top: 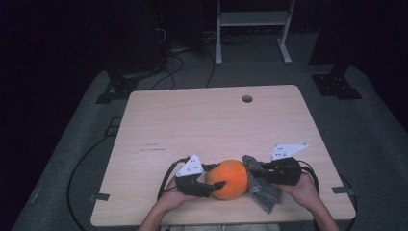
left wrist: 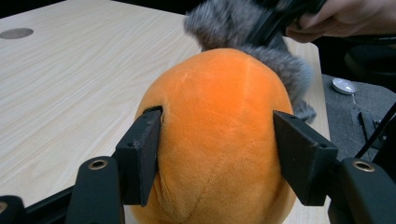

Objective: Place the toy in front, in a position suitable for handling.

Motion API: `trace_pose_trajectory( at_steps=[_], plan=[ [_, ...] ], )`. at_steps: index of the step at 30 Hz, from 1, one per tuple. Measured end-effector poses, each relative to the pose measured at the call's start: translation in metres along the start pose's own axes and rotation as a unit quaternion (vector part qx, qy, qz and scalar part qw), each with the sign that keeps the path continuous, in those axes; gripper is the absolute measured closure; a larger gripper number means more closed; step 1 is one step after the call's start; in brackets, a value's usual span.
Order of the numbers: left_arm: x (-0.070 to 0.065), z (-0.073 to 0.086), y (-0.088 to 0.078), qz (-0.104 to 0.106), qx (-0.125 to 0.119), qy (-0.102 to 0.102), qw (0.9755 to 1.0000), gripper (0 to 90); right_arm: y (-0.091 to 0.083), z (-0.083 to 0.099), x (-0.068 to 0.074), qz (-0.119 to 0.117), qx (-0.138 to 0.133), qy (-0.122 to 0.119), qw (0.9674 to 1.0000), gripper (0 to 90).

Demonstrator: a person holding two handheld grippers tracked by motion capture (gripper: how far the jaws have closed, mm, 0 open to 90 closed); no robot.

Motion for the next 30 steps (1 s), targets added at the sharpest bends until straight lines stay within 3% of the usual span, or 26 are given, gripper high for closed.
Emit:
trace_pose_trajectory(
  at_steps=[1,3,4,6,9,12,15,17,19,21,23,26,27,28,30],
  plan=[
    [-0.001,0.0,0.001,0.0,0.0,0.001,1.0,35.7,-0.001,0.001,-0.001,0.002,0.004,0.006,1.0,75.2],
    [-0.001,0.0,0.001,-0.002,0.001,0.002,1.0,35.7,-0.006,0.001,-0.005,0.036,0.016,0.001,0.9992,75.3],
    [-0.001,0.0,0.001,-0.002,0.001,0.0,1.0,35.6,-0.009,0.0,-0.006,0.039,0.014,0.0,0.9991,75.3],
    [-0.001,0.0,0.002,-0.003,-0.003,-0.001,1.0,35.5,-0.013,-0.003,-0.003,0.01,-0.013,0.015,0.9998,75.3],
    [-0.002,0.0,0.003,-0.004,-0.001,0.004,1.0,35.4,-0.013,-0.011,0.007,-0.015,-0.033,-0.001,0.9993,75.1],
    [-0.002,0.0,0.003,-0.003,-0.008,-0.002,1.0,35.1,-0.005,-0.005,0.004,0.013,0.002,-0.014,0.9998,75.0],
    [-0.002,0.0,0.004,-0.002,-0.01,-0.004,0.9999,34.8,-0.006,0.0,-0.003,0.03,0.015,-0.007,0.9994,75.0],
    [-0.001,0.0,0.004,-0.003,-0.008,-0.002,1.0,34.4,-0.012,-0.005,0.001,0.013,-0.01,-0.001,0.9999,75.0],
    [-0.002,0.0,0.005,-0.006,-0.008,-0.004,0.9999,34.0,-0.015,-0.013,0.012,-0.017,-0.038,-0.011,0.9991,74.9],
    [-0.002,0.001,0.005,-0.009,-0.007,-0.002,0.9999,33.8,-0.014,-0.018,0.019,-0.034,-0.048,-0.02,0.9981,74.8],
    [-0.002,0.001,0.005,-0.01,-0.006,-0.001,0.9999,33.7,-0.006,-0.016,0.02,-0.019,-0.025,-0.032,0.999,74.8],
    [-0.003,-0.001,0.007,-0.014,-0.007,-0.002,0.9999,33.5,-0.003,-0.008,0.01,-0.012,-0.009,-0.017,0.9997,75.0],
    [-0.004,-0.001,0.007,-0.015,-0.006,0.0,0.9999,33.3,-0.005,-0.008,0.008,0.005,0.0,-0.021,0.9998,74.9],
    [-0.004,-0.001,0.008,-0.016,-0.007,-0.001,0.9998,33.1,-0.008,-0.007,0.007,0.011,0.0,-0.019,0.9998,74.8],
    [-0.004,-0.001,0.01,-0.019,-0.008,-0.001,0.9998,33.0,-0.012,-0.011,0.01,-0.014,-0.028,-0.007,0.9995,74.8]
  ],
)
Point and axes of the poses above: each handheld gripper's, and its own axes: y roughly forward along the jaws, z roughly out of its underside, x roughly to its left, the point moved 4 cm from there along y, roughly forward along the jaws, and after that the axes turned 3 degrees about z, right-handed, at the moved point
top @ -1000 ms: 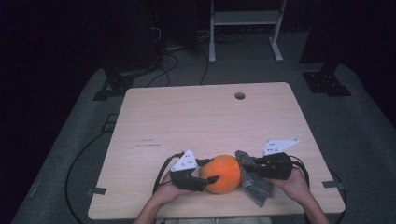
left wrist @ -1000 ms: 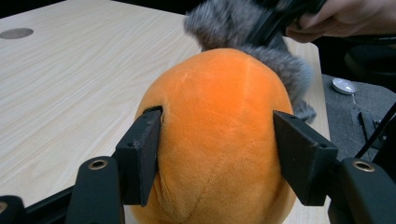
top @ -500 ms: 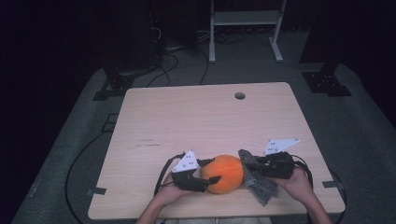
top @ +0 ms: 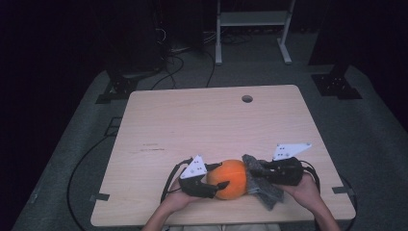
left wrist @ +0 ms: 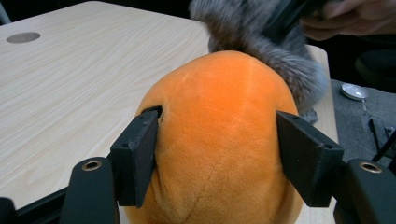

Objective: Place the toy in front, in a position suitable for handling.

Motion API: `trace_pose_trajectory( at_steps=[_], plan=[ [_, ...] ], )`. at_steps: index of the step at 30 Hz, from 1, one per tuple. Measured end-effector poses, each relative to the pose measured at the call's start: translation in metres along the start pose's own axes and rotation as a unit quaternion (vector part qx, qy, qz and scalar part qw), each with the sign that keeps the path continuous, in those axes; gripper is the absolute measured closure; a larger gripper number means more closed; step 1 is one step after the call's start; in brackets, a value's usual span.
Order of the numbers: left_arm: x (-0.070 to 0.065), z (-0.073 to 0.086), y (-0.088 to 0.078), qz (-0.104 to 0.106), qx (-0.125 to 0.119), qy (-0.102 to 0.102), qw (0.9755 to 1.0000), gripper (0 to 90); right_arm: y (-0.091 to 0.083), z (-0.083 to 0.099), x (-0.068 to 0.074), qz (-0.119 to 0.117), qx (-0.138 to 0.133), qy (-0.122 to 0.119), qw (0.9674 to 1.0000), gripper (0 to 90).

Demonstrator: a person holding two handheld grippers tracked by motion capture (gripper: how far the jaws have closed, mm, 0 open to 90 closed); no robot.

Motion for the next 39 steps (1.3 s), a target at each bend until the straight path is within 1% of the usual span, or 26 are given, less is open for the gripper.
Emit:
trace_pose_trajectory(
  at_steps=[3,4,6,8,11,13,14,16,17,18,20,22,24,25,28,29,30,31,32,33,34,35,36,37,38,39],
  plan=[
    [-0.002,0.0,0.003,-0.003,-0.004,0.003,1.0,33.1,0.0,-0.011,0.013,-0.026,-0.025,-0.015,0.9992,74.7],
    [-0.002,0.0,0.003,-0.004,-0.004,0.003,1.0,33.1,0.002,-0.013,0.016,-0.029,-0.024,-0.022,0.9991,74.6],
    [-0.003,0.0,0.003,-0.004,-0.003,0.002,1.0,33.1,0.008,-0.011,0.018,-0.019,-0.006,-0.034,0.9992,74.7],
    [-0.004,-0.001,0.003,-0.003,-0.002,0.004,1.0,33.0,0.01,-0.006,0.013,-0.018,0.005,-0.028,0.9994,75.1],
    [-0.005,-0.002,0.005,-0.009,-0.004,0.001,1.0,32.7,0.005,0.001,0.001,0.006,0.021,-0.01,0.9997,75.1],
    [-0.005,-0.002,0.006,-0.012,-0.004,0.0,0.9999,32.1,0.002,-0.001,0.003,0.004,0.007,-0.009,0.9999,75.0],
    [-0.005,-0.002,0.006,-0.012,-0.005,0.002,0.9999,32.1,0.001,-0.006,0.009,-0.005,-0.004,-0.017,0.9998,74.9],
    [-0.006,-0.003,0.007,-0.012,-0.005,0.001,0.9999,31.8,0.003,-0.012,0.019,-0.018,-0.014,-0.033,0.9992,74.5],
    [-0.007,-0.003,0.006,-0.008,-0.006,0.003,0.9999,30.9,0.005,-0.012,0.021,-0.017,-0.009,-0.041,0.999,74.5],
    [-0.007,-0.003,0.006,-0.007,-0.01,0.002,0.9999,26.1,0.009,-0.011,0.022,-0.012,0.002,-0.049,0.9987,74.5],
    [-0.007,-0.003,0.006,0.001,-0.018,-0.003,0.9998,18.8,0.011,-0.008,0.02,-0.02,0.002,-0.042,0.9989,74.6],
    [-0.006,-0.003,0.006,0.002,-0.018,-0.002,0.9998,17.4,0.008,-0.005,0.015,-0.017,0.005,-0.035,0.9992,74.7],
    [-0.007,-0.003,0.008,0.002,-0.013,0.002,0.9999,18.0,0.007,-0.002,0.01,-0.016,0.007,-0.028,0.9995,74.7],
    [-0.007,-0.004,0.008,-0.002,-0.009,0.009,0.9999,19.2,0.007,0.0,0.007,-0.012,0.01,-0.024,0.9996,74.8],
    [-0.008,-0.004,0.007,-0.007,-0.006,0.009,0.9999,24.1,0.004,0.006,-0.001,0.007,0.02,-0.015,0.9997,74.8],
    [-0.007,-0.004,0.007,-0.011,-0.007,0.009,0.9999,25.6,0.003,0.006,-0.002,0.009,0.018,-0.01,0.9997,74.8],
    [-0.007,-0.004,0.007,-0.012,-0.008,0.007,0.9999,26.4,0.0,0.004,0.0,0.003,0.004,-0.004,1.0,74.9],
    [-0.006,-0.005,0.007,-0.01,-0.013,0.002,0.9999,26.4,-0.001,0.0,0.003,0.0,-0.006,-0.005,1.0,74.8],
    [-0.005,-0.006,0.006,-0.009,-0.016,-0.001,0.9998,25.5,-0.002,-0.005,0.008,-0.01,-0.019,-0.009,0.9997,74.8],
    [-0.004,-0.008,0.005,-0.007,-0.018,-0.005,0.9998,22.5,-0.001,-0.01,0.014,-0.02,-0.027,-0.022,0.9992,74.8],
    [-0.003,-0.009,0.004,-0.002,-0.02,-0.011,0.9997,19.0,0.003,-0.011,0.017,-0.015,-0.018,-0.033,0.9992,74.8],
    [-0.002,-0.011,0.002,0.014,-0.026,-0.023,0.9993,16.4,0.005,-0.01,0.018,-0.013,-0.009,-0.04,0.999,74.8],
    [-0.002,-0.011,0.001,0.02,-0.025,-0.024,0.9992,14.0,0.008,-0.008,0.018,-0.02,-0.005,-0.039,0.999,74.8],
    [-0.002,-0.011,0.001,0.02,-0.025,-0.024,0.9992,13.5,0.008,-0.006,0.016,-0.026,-0.005,-0.033,0.9991,74.8],
    [0.001,-0.008,0.004,0.009,-0.002,-0.019,0.9998,11.0,0.007,-0.003,0.013,-0.028,-0.005,-0.025,0.9993,74.8],
    [0.002,-0.005,0.006,0.021,0.002,-0.031,0.9993,9.4,0.005,-0.002,0.011,-0.028,-0.004,-0.022,0.9994,74.8]
  ],
)
Point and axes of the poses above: each handheld gripper's, and its own axes: y roughly forward along the jaws, z roughly out of its underside, x roughly to its left, the point moved 4 cm from there along y, roughly forward along the jaws, and after that the axes turned 3 degrees about z, right-handed, at the moved point
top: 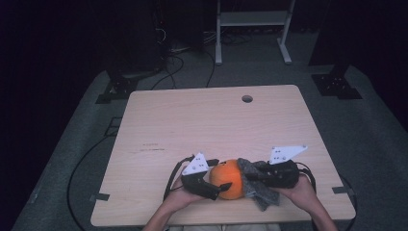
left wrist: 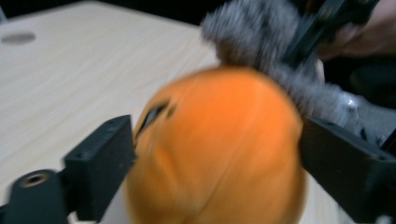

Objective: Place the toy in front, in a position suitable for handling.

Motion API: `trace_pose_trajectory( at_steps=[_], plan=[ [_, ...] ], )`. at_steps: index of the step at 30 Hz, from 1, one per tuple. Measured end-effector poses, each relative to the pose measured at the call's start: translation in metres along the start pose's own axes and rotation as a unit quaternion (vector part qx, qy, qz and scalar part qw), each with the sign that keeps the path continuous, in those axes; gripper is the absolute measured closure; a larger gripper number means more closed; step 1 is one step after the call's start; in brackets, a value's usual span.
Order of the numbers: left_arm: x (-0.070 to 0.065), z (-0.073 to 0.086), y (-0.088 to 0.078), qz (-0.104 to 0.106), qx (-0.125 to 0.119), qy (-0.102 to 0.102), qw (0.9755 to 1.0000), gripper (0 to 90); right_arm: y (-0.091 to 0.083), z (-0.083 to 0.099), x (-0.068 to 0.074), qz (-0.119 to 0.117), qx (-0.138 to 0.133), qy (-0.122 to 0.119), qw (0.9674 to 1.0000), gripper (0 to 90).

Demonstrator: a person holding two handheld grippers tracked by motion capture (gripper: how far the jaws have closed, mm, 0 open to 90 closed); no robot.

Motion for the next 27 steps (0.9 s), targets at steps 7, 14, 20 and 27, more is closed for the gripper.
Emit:
trace_pose_trajectory(
  at_steps=[7,14,20,27],
  plan=[
    [0.0,0.005,0.001,0.033,0.003,-0.009,0.9994,12.7,-0.002,0.007,-0.009,0.017,0.01,0.009,0.9998,74.9],
    [-0.007,0.003,0.002,-0.002,0.002,0.023,0.9997,33.0,-0.009,0.007,-0.015,0.031,0.006,0.019,0.9993,74.9],
    [-0.017,-0.004,0.003,-0.02,0.006,0.048,0.9986,35.7,-0.008,-0.017,0.01,0.002,-0.033,-0.016,0.9993,74.8],
    [-0.013,-0.011,-0.008,-0.024,-0.008,0.042,0.9988,38.0,-0.006,-0.002,-0.007,0.036,0.0,0.004,0.9993,74.9]
  ],
)
Point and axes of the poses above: each handheld gripper's, and its own axes: y roughly forward along the jaws, z roughly out of its underside, x roughly to its left, the point moved 4 cm from there along y, roughly forward along the jaws, and after that the axes turned 3 degrees about z, right-handed, at the moved point
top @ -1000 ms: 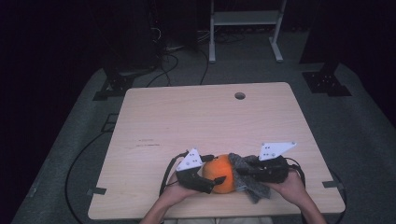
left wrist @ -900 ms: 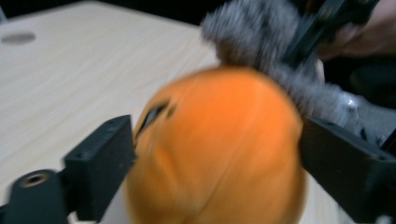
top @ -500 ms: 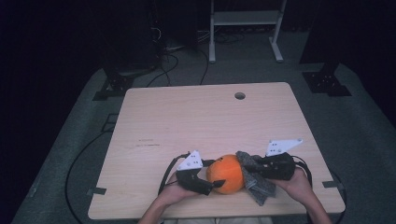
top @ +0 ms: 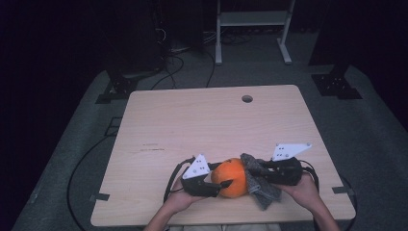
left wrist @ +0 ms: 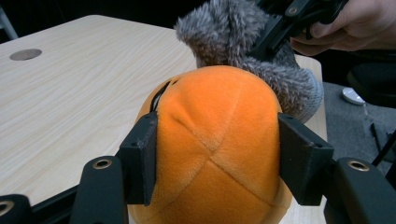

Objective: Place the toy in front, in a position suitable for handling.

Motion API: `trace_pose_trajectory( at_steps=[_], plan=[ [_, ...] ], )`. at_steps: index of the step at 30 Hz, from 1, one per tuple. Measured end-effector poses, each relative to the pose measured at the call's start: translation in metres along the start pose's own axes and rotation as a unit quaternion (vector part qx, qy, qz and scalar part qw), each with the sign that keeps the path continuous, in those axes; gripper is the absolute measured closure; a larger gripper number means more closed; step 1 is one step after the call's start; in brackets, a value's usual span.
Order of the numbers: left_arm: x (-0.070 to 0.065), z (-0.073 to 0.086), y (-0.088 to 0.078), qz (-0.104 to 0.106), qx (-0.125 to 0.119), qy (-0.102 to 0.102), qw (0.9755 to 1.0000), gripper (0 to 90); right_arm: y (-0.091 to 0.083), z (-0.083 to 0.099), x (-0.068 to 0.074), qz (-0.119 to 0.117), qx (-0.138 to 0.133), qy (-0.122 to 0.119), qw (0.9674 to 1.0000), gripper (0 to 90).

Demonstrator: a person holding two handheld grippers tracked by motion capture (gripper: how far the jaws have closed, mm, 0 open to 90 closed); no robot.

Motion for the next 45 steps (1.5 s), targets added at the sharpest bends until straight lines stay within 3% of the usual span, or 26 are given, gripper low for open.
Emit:
trace_pose_trajectory(
  at_steps=[2,6,9,12,14,18,20,22,24,27,29,30,32,33,34,37,38,42,45],
  plan=[
    [-0.002,0.0,0.001,-0.004,0.002,-0.001,1.0,38.5,-0.002,-0.004,0.005,-0.006,-0.01,-0.001,0.9999,74.8],
    [-0.001,-0.005,0.001,-0.005,-0.004,-0.007,1.0,38.6,-0.004,-0.023,0.026,-0.034,-0.044,-0.027,0.9981,74.7],
    [0.001,-0.006,-0.004,-0.002,-0.008,-0.015,0.9999,38.6,0.0,-0.025,0.031,-0.027,-0.043,-0.034,0.9981,74.7],
    [0.0,-0.004,-0.003,0.01,-0.003,-0.018,0.9998,35.4,0.009,-0.017,0.025,-0.019,-0.024,-0.027,0.9991,74.8],
    [0.001,-0.004,-0.003,0.015,-0.003,-0.019,0.9997,26.2,0.011,-0.012,0.022,-0.021,-0.016,-0.024,0.9994,74.8],
    [0.011,0.004,0.006,0.033,-0.007,-0.046,0.9984,12.1,0.009,-0.009,0.016,-0.024,-0.021,-0.006,0.9995,74.7],
    [0.012,0.007,0.007,0.035,-0.013,-0.048,0.9982,14.4,0.009,-0.009,0.014,-0.023,-0.019,-0.007,0.9995,74.7],
    [0.011,0.007,0.005,0.025,-0.009,-0.036,0.999,22.5,0.009,-0.006,0.012,-0.02,-0.017,-0.006,0.9996,74.7],
    [0.01,0.005,0.003,0.017,-0.006,-0.028,0.9994,27.5,0.009,-0.002,0.007,0.001,-0.001,-0.01,1.0,74.7],
    [0.008,0.002,0.0,0.011,-0.003,-0.033,0.9994,32.1,0.006,0.004,0.001,0.019,0.015,-0.009,0.9997,74.7],
    [0.007,-0.001,-0.001,0.01,-0.006,-0.038,0.9992,33.7,0.004,0.003,0.002,0.016,0.011,-0.003,0.9998,74.7],
    [0.006,-0.005,-0.001,0.006,-0.006,-0.035,0.9994,34.1,-0.003,-0.006,0.008,-0.005,-0.028,0.001,0.9996,74.8],
    [0.003,-0.008,-0.001,-0.001,-0.001,-0.029,0.9996,34.3,-0.006,-0.017,0.017,-0.037,-0.065,0.0,0.9972,74.7],
    [0.002,-0.008,0.0,-0.002,0.0,-0.025,0.9997,34.4,-0.005,-0.019,0.02,-0.041,-0.065,-0.002,0.997,74.7],
    [0.001,-0.007,0.0,-0.005,0.004,-0.023,0.9997,34.3,-0.002,-0.02,0.022,-0.036,-0.057,-0.012,0.9976,74.7],
    [0.001,-0.004,0.001,0.007,0.009,-0.027,0.9996,28.4,0.008,-0.012,0.019,-0.038,-0.043,-0.004,0.9983,74.9],
    [0.002,-0.004,0.001,0.018,0.007,-0.035,0.9992,24.7,0.009,-0.01,0.017,-0.04,-0.039,-0.001,0.9984,74.9],
    [0.01,-0.001,0.003,0.028,0.0,-0.066,0.9974,15.3,0.008,-0.008,0.016,-0.033,-0.038,-0.002,0.9987,74.8],
    [0.008,0.002,0.005,0.032,0.001,-0.064,0.9975,15.6,0.008,-0.007,0.013,-0.03,-0.037,0.001,0.9989,74.8]
  ],
)
Point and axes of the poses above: each handheld gripper's, and its own axes: y roughly forward along the jaws, z roughly out of its underside, x roughly to its left, the point moved 4 cm from there along y, roughly forward along the jaws, and after that the axes turned 3 degrees about z, right-handed, at the moved point
